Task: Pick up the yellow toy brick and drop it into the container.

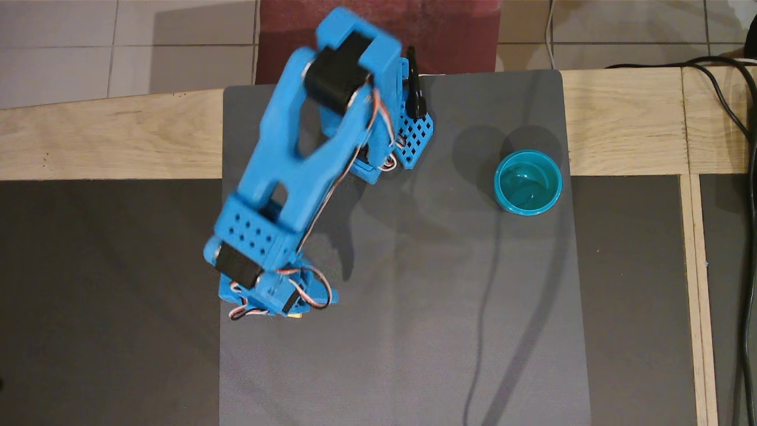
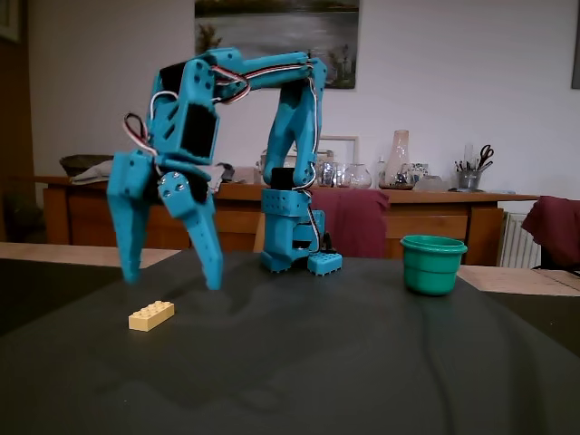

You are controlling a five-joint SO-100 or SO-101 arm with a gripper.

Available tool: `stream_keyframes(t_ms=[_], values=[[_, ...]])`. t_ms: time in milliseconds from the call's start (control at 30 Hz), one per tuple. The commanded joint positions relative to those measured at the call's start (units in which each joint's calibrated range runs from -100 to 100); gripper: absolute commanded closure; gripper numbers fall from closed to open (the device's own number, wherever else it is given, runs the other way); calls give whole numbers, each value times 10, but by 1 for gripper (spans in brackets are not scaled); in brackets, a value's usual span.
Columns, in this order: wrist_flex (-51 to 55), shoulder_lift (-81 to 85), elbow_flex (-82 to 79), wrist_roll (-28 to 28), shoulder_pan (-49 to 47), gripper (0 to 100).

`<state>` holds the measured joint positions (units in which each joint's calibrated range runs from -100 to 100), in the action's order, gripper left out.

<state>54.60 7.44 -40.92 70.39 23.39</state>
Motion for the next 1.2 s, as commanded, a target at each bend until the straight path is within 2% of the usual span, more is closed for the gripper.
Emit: stream_keyframes(t_ms=[0, 233, 567, 600, 733, 900, 1167], values=[[-27, -19, 9, 1, 6, 65], [-80, -57, 9, 3, 12, 65], [-86, -66, 4, 3, 12, 66], [-86, -66, 4, 3, 12, 67], [-86, -66, 3, 1, 12, 85], [-84, -66, 2, 1, 12, 100], [-79, -67, 1, -1, 12, 100]])
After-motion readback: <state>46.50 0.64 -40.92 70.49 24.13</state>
